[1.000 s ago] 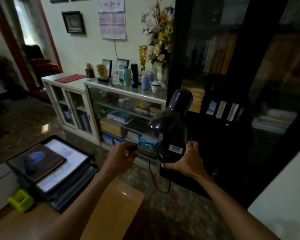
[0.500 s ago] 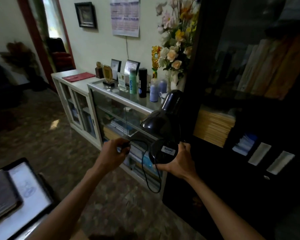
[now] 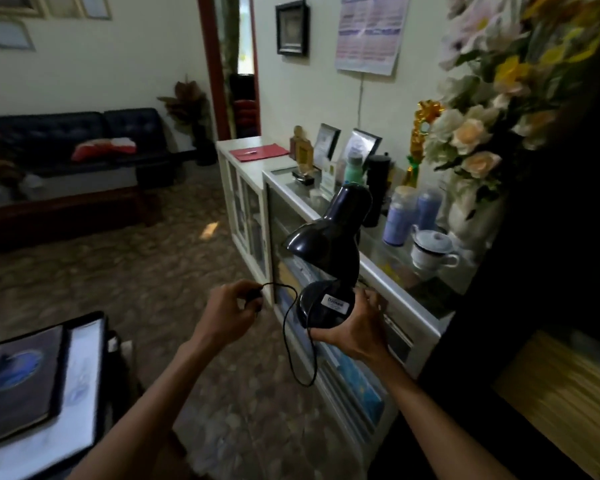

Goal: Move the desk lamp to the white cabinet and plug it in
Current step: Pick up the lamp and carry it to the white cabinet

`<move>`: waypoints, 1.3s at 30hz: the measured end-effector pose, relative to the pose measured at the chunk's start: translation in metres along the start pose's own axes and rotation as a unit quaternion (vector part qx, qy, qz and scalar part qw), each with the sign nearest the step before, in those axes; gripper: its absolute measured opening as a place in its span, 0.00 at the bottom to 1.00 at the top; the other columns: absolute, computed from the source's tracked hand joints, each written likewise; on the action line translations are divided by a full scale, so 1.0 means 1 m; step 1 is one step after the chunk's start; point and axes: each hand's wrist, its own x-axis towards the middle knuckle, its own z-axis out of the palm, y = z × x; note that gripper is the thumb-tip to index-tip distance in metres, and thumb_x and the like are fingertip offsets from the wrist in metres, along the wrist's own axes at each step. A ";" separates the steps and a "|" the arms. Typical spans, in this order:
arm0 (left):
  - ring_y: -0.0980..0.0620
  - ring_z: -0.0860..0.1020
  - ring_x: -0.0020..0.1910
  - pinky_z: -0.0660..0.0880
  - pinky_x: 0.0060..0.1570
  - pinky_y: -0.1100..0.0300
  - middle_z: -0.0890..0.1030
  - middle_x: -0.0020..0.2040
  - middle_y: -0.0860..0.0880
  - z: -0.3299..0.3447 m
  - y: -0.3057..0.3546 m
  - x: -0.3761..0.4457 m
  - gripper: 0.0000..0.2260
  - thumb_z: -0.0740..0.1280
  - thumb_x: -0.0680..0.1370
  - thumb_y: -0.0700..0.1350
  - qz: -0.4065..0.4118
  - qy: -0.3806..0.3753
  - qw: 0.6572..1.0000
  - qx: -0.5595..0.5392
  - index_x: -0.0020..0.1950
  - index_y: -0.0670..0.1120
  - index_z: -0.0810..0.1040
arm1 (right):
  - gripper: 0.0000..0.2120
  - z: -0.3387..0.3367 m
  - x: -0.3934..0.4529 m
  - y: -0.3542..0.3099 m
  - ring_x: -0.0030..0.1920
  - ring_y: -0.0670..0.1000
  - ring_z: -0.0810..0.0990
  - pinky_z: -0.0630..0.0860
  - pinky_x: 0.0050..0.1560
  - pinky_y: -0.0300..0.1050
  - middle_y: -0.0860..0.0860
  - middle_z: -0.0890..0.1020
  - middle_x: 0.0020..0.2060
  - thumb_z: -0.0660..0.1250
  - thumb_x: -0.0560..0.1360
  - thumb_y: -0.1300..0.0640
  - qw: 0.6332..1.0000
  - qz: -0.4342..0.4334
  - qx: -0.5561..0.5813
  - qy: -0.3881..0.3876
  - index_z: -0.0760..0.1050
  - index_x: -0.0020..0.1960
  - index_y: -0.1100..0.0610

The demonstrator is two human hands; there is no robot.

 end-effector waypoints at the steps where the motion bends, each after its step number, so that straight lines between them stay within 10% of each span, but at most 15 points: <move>1: 0.64 0.81 0.45 0.68 0.40 0.80 0.86 0.45 0.54 -0.002 -0.007 0.011 0.10 0.73 0.74 0.41 -0.007 0.009 1.000 0.002 0.54 0.48 0.85 | 0.53 0.008 0.015 -0.001 0.51 0.44 0.68 0.74 0.49 0.43 0.43 0.62 0.55 0.75 0.40 0.27 1.000 -0.006 0.003 -0.005 0.66 0.61 0.47; 12: 0.64 0.81 0.45 0.70 0.40 0.80 0.86 0.47 0.54 -0.025 -0.119 0.205 0.11 0.73 0.74 0.42 -0.011 0.063 0.998 0.011 0.56 0.47 0.84 | 0.55 0.135 0.219 -0.040 0.55 0.49 0.72 0.77 0.52 0.46 0.45 0.62 0.57 0.74 0.41 0.26 0.998 -0.052 0.009 -0.023 0.63 0.62 0.46; 17: 0.62 0.82 0.44 0.80 0.46 0.63 0.85 0.46 0.54 -0.060 -0.182 0.316 0.12 0.75 0.72 0.40 -0.021 0.082 0.996 -0.003 0.55 0.48 0.83 | 0.58 0.195 0.326 -0.090 0.54 0.46 0.67 0.71 0.51 0.41 0.49 0.65 0.61 0.74 0.42 0.27 0.997 -0.061 0.024 -0.034 0.65 0.66 0.51; 21: 0.71 0.79 0.42 0.72 0.38 0.78 0.83 0.42 0.60 -0.092 -0.220 0.395 0.12 0.76 0.71 0.40 -0.027 0.098 0.995 0.020 0.53 0.51 0.84 | 0.58 0.241 0.403 -0.126 0.56 0.46 0.67 0.71 0.53 0.41 0.49 0.65 0.59 0.82 0.46 0.33 0.996 -0.077 0.024 -0.038 0.65 0.68 0.55; 39: 0.65 0.81 0.41 0.77 0.40 0.72 0.84 0.45 0.53 -0.105 -0.346 0.809 0.12 0.73 0.74 0.40 0.001 0.107 0.994 0.012 0.57 0.46 0.82 | 0.58 0.408 0.822 -0.160 0.64 0.53 0.71 0.77 0.56 0.51 0.50 0.62 0.65 0.78 0.46 0.28 0.999 -0.021 0.048 -0.003 0.58 0.69 0.47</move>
